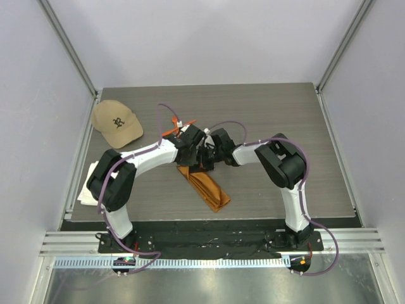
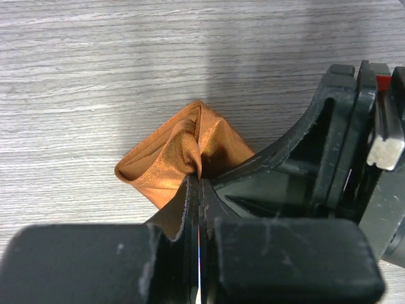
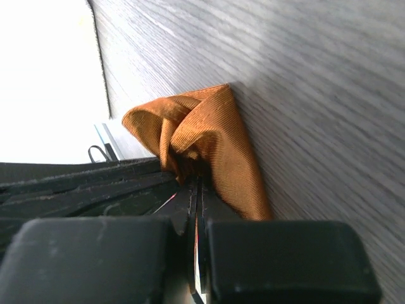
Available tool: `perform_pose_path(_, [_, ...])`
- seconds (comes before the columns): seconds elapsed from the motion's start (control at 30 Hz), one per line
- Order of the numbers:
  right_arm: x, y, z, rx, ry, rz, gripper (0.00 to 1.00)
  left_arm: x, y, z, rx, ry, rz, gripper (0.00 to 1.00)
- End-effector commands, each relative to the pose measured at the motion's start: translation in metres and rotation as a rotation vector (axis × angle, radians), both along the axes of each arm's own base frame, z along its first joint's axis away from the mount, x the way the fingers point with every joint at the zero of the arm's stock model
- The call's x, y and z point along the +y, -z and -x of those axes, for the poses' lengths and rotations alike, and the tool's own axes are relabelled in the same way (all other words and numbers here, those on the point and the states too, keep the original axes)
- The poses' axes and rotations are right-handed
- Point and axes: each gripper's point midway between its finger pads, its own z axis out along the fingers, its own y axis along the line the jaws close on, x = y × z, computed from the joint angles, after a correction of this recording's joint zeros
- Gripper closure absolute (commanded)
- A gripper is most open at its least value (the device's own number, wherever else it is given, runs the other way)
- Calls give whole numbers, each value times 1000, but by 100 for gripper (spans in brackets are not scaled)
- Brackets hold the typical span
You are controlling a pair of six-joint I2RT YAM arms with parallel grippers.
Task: Fold the napkin into a case and place the utensils inside
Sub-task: Grasp the top corner of the smaller rectangle folded napkin from the folded napkin.
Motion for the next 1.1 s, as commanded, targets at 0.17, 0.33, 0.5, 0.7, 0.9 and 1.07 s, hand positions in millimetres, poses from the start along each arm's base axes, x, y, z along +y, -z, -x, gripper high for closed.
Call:
perform_pose_path(0.17, [-20,-15,24,-31,-40,39,99,-19,0,-19,-36,-18,81,100])
perform_pose_path(0.33, [-29,-17,32,-39,-51,56,99,-24,20,-22,-5,-13,68,100])
perform_pose_path(0.5, [-46,-19,48,-45,-43,81,99,-25,18,-24,-19,-21,80,100])
perform_pose_path(0.7, [-62,-6,80,7,-55,72,99,-23,15,-24,-29,-26,76,100])
perform_pose_path(0.9, [-75,-33,92,-40,-78,92,99,-31,-6,-24,-65,18,137,81])
perform_pose_path(1.07, [-104,-64,82,-237,-97,253,94,-32,-53,-18,-122,61,192,31])
